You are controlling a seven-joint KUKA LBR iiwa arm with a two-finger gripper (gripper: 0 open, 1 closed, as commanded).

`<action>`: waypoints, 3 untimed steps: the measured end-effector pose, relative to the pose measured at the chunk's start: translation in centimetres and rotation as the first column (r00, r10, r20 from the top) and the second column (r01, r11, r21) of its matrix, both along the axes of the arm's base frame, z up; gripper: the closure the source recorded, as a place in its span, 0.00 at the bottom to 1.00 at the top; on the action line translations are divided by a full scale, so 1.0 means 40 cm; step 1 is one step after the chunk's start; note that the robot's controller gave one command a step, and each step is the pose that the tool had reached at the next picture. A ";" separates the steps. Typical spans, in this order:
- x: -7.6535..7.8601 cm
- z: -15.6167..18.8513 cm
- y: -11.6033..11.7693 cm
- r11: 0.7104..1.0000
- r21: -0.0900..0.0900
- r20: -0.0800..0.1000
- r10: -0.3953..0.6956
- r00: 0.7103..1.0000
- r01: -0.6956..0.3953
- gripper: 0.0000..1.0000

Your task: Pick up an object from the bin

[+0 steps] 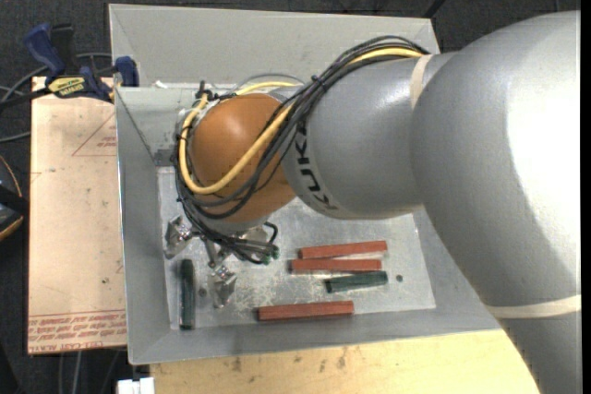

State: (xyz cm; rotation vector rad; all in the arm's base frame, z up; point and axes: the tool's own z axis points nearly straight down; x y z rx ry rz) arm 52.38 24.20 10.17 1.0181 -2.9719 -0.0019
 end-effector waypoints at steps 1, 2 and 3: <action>-0.051 0.058 0.018 0.993 0.001 0.001 0.114 0.993 -0.114 0.00; -0.022 -0.043 0.003 0.959 0.001 0.005 0.284 0.959 -0.284 0.00; -0.017 -0.060 0.028 0.863 -0.006 0.007 0.505 0.863 -0.505 1.00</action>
Offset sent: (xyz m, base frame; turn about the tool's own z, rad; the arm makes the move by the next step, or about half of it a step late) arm -0.0068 -0.0023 -0.0317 -0.3425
